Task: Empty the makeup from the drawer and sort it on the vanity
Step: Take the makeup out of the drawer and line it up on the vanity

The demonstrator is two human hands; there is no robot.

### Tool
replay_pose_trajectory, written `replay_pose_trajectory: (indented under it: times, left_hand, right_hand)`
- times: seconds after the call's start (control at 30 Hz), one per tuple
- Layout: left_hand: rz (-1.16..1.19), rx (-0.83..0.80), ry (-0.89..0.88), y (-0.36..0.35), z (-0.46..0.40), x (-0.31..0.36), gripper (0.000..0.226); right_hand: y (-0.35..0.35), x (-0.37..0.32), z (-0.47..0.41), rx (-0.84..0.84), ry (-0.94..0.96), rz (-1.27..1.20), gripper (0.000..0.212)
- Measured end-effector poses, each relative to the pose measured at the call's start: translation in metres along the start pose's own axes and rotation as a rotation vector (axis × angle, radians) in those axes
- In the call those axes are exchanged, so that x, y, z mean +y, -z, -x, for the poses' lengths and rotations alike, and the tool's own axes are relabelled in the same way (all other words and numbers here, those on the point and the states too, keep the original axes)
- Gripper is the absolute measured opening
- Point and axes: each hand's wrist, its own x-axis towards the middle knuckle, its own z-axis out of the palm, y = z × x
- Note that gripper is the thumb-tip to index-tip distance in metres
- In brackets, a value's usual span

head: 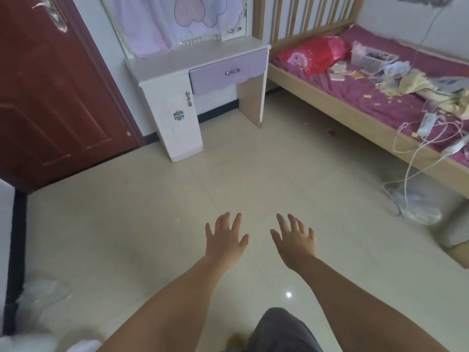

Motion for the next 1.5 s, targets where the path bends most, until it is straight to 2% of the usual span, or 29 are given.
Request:
replay_pose_trajectory:
  times: [0.2, 0.37, 0.6, 0.87, 1.1, 1.33, 1.5]
  left_hand:
    - [-0.015, -0.008, 0.000, 0.030, -0.149, -0.003, 0.059]
    - [0.010, -0.055, 0.077, 0.059, -0.283, 0.010, 0.055]
    - [-0.008, -0.096, 0.054, 0.102, -0.427, 0.036, 0.054]
    - [-0.043, -0.103, 0.030, 0.133, -0.604, 0.011, 0.053]
    - [0.031, -0.103, 0.134, 0.194, -0.772, -0.034, 0.055]
    - [0.111, -0.080, 0.249, 0.231, -0.901, -0.057, 0.047]
    - [0.244, -0.094, 0.468, 0.236, -0.996, -0.068, 0.057]
  right_hand:
    - [0.038, 0.004, -0.150, -0.013, 0.041, -0.003, 0.056]
    - [0.082, 0.025, -0.290, -0.065, 0.081, -0.011, 0.054]
    - [0.134, 0.046, -0.445, -0.132, 0.102, 0.035, 0.051]
    - [0.165, 0.033, -0.631, -0.163, 0.134, 0.081, 0.050]
    - [0.221, -0.016, -0.805, -0.176, 0.151, 0.036, 0.052]
    - [0.264, -0.048, -0.950, -0.203, 0.223, 0.041, 0.051]
    - [0.281, -0.060, -1.064, -0.228, 0.319, -0.005, 0.046]
